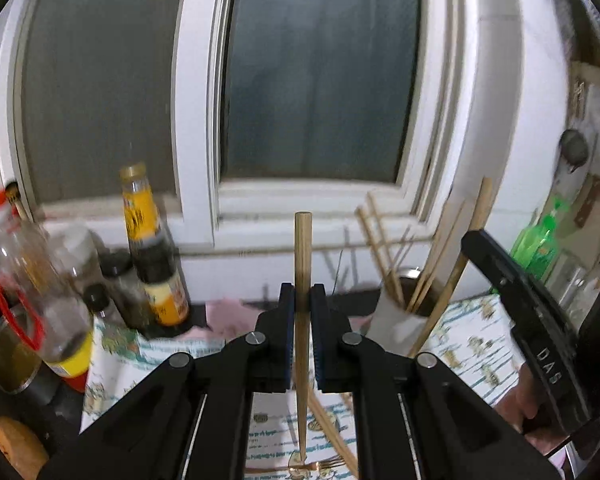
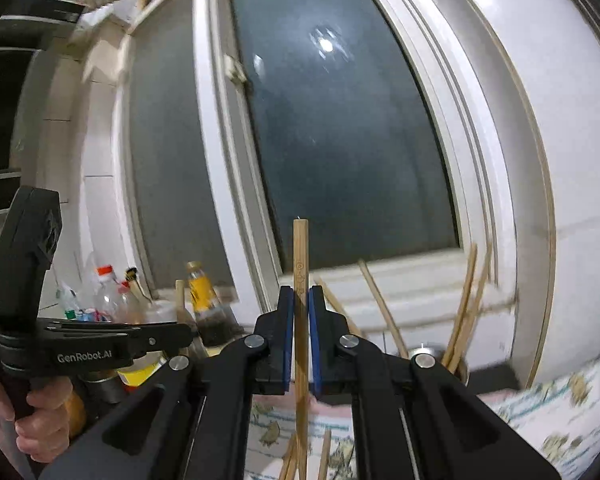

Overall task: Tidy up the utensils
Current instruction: 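Carry both held chopsticks upright above the white cup, then lower the chopsticks into the white cup and open both grippers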

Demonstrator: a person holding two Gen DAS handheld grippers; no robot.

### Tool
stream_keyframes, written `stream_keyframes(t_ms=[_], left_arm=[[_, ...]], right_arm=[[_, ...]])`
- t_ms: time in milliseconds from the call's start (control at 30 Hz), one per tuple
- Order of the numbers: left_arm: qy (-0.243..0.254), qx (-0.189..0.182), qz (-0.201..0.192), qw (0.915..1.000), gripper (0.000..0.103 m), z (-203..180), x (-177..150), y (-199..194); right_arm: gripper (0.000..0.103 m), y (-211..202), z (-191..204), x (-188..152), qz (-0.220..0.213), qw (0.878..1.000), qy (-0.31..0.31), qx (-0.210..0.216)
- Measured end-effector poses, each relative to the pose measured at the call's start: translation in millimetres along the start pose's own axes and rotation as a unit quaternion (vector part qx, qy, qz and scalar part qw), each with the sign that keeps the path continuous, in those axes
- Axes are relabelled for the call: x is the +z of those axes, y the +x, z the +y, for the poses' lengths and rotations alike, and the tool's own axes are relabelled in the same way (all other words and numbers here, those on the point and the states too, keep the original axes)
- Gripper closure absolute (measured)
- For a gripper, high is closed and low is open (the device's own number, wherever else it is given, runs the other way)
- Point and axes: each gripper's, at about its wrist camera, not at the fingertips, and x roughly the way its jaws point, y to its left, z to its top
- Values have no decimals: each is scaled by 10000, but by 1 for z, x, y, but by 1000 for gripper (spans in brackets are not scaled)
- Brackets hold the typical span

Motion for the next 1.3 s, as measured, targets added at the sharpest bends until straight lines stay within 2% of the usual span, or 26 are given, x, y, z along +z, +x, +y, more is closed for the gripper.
stream_keyframes(t_ms=[100, 233, 367, 500, 567, 633, 733, 800, 867, 933, 1000, 1067, 1167, 1267, 1300], left_arm=[[-50, -276, -443, 9986, 96, -3, 10, -17], [-260, -604, -1064, 9921, 96, -4, 28, -34], [-544, -1076, -1448, 9821, 96, -4, 45, -31], [-662, -1507, -1771, 9703, 96, -9, 54, -22], [-697, -1629, -1943, 9648, 96, -15, 56, -17], [-690, -1656, -2027, 9627, 96, -21, 58, -8], [-623, -1537, -2186, 9616, 96, -33, 61, 8], [-588, -1472, -2132, 9641, 96, -41, 59, 24], [-583, -1383, -2061, 9669, 96, -45, 54, 42], [-545, -1265, -1940, 9713, 96, -50, 45, 59], [-502, -1225, -1726, 9761, 96, -52, 36, 76], [-424, -1226, -1578, 9789, 96, -54, 26, 87], [-353, -1215, -1450, 9813, 96, -54, 14, 97], [-303, -1245, -1334, 9827, 96, -54, 8, 103], [-281, -1238, -1300, 9834, 96, -54, 6, 105]], right_arm=[[95, -17, 5, 23, -570, 9980, -259, 23], [95, -24, 2, 32, -1207, 9914, -426, -277], [95, -22, -26, 24, -1655, 9850, 129, -468], [95, -31, -58, 18, -2046, 9723, 571, -974], [95, -33, -74, 17, -2088, 9685, 788, -1102], [95, -28, -87, 17, -2003, 9688, 1042, -1021], [95, -18, -89, 14, -1872, 9697, 833, -1331], [95, -3, -91, 11, -1510, 9739, 669, -1556], [95, 2, -98, 7, -1426, 9757, 843, -1438], [95, 1, -103, 6, -1533, 9747, 968, -1306], [95, -6, -111, 7, -1825, 9676, 1230, -1240], [95, -9, -122, 5, -2104, 9545, 1611, -1364], [95, -3, -133, 0, -2101, 9449, 1904, -1634], [95, 12, -132, -6, -1874, 9500, 1570, -1942], [95, 24, -131, -8, -1578, 9566, 1348, -2043]])
